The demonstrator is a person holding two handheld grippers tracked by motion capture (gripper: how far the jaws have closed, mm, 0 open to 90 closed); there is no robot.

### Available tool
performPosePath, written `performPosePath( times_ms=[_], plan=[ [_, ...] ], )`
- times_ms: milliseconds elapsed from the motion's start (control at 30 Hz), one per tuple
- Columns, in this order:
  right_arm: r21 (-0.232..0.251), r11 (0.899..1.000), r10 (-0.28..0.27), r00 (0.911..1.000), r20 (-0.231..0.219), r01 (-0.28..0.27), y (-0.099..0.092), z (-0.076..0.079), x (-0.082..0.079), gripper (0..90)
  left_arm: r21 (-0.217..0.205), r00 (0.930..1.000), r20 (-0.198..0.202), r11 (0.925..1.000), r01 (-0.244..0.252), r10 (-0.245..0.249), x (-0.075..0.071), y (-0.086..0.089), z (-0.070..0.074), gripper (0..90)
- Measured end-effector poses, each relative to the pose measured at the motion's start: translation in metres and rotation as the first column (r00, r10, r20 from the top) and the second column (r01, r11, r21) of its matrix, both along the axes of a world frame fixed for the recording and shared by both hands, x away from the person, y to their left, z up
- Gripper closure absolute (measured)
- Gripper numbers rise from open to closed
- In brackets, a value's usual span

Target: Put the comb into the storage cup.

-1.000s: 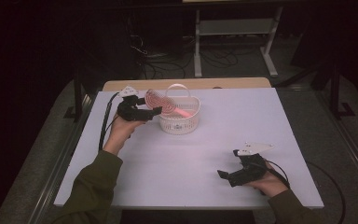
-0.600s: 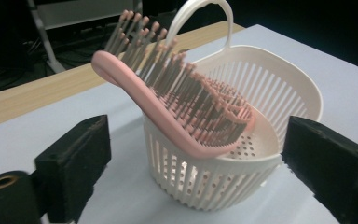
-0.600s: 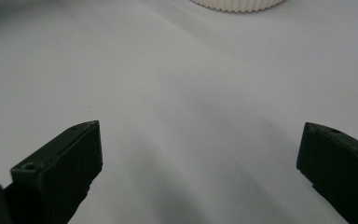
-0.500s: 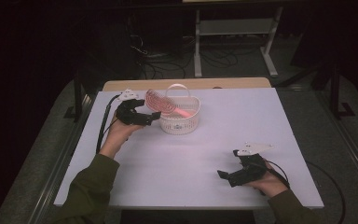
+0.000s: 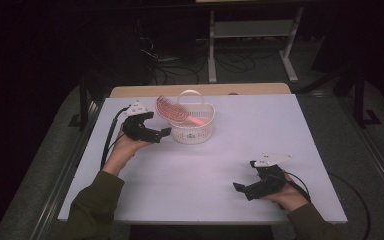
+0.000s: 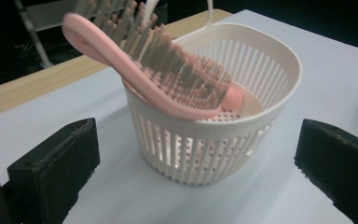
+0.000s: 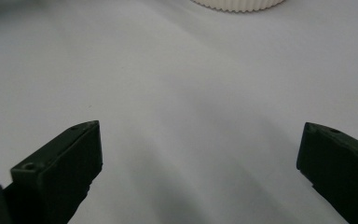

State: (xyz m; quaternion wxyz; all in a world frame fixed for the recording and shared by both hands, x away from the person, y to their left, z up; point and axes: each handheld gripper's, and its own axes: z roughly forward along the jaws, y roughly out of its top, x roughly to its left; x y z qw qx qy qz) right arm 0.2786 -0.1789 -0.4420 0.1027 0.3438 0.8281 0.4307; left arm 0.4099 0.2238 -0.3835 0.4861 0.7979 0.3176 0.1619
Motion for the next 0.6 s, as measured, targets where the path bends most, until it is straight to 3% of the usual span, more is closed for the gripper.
performPosePath(
  times_ms=[433, 600],
  plan=[
    [-0.003, 1.000, 0.001, 1.0000, 0.004, -0.001, 0.000, 0.000, 0.000, 0.0, 0.006, 0.9992, 0.003, 0.9992, 0.039, -0.039, -0.022, 0.004, -0.007, 0.0],
    [-0.002, 1.000, 0.000, 1.0000, 0.006, 0.000, 0.000, 0.001, 0.000, 0.0, 0.022, 0.9983, -0.018, 0.9982, 0.055, -0.055, -0.030, 0.009, -0.012, 0.0]
  ],
)
